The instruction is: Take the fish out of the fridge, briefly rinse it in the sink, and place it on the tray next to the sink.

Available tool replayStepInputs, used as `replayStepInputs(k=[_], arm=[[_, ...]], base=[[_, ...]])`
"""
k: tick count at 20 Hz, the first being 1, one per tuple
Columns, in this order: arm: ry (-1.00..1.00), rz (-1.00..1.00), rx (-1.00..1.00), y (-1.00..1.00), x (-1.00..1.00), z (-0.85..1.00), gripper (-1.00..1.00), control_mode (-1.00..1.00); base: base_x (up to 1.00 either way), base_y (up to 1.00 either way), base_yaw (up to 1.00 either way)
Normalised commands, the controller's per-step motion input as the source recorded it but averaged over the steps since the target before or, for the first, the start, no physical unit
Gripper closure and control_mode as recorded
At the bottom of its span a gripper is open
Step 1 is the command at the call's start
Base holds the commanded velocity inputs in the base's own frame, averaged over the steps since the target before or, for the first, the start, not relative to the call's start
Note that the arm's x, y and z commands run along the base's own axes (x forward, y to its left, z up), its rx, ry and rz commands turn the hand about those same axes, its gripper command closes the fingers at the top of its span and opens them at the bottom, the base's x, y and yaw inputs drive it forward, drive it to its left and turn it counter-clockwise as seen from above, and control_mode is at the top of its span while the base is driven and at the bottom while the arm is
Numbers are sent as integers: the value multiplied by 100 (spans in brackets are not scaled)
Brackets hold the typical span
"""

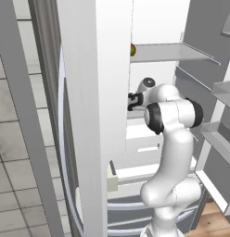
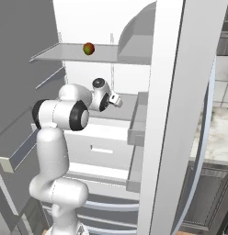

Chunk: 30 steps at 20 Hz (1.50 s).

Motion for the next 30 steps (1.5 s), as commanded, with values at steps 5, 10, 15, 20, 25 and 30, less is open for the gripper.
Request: replayStepInputs(k=[5,10,15,20,25,30], arm=[[4,0,0,0,29,-25,-100,-100],[2,0,0,0,4,-29,100,-100],[0,0,0,0,0,-13,100,-100],[0,0,0,0,0,0,100,-100],[-1,0,0,1,-6,0,100,-100],[-14,0,-8,27,-70,0,100,-100]], base=[[0,0,0],[0,0,0],[0,0,0],[0,0,0],[0,0,0],[0,0,0]])
